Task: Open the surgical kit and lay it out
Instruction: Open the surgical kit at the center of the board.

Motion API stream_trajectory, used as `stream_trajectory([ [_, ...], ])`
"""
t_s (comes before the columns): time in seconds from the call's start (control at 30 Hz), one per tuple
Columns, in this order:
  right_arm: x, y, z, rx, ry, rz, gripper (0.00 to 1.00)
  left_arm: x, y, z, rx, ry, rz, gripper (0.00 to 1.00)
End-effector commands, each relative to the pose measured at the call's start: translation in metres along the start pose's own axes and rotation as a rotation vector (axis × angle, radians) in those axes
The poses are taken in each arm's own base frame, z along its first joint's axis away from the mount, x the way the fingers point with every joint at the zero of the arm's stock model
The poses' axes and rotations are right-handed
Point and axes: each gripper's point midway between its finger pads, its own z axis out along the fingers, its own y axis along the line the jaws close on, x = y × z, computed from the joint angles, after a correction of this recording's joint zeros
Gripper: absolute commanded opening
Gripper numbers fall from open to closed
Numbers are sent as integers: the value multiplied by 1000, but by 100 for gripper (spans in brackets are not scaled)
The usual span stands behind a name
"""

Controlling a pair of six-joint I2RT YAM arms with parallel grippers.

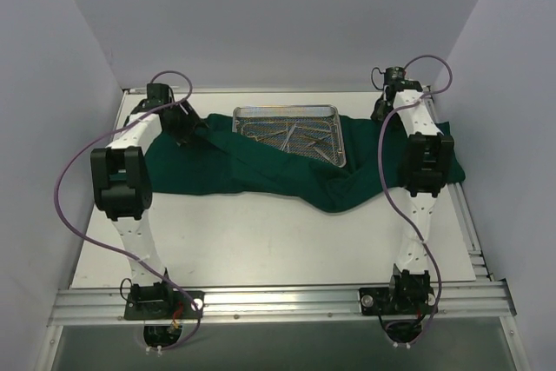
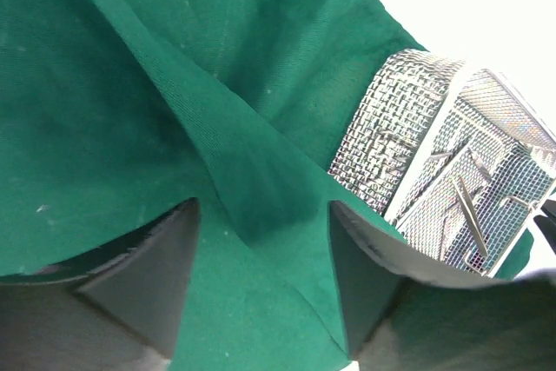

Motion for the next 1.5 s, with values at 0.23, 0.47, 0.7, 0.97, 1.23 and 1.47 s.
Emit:
stream_trajectory([
  [0.23,4,-8,15,66,12,3,43,-10,-19,9,78,-15,-2,11],
  [0.47,6,-9,24,91,18,3,40,-7,-19,4,81,-7,3,4],
  [0.7,6,-8,31,90,18,9,33,-5,-19,4,86,1,8,2],
  [0.97,2,-9,28,87,14,17,12,-5,-20,0,81,0,18,2],
  [1.23,-15,-12,5,73,-22,22,0,-1,-13,-8,39,9,42,2],
  [1.47,-28,-29,-41,70,-56,12,0,2,0,-29,-42,3,110,2],
])
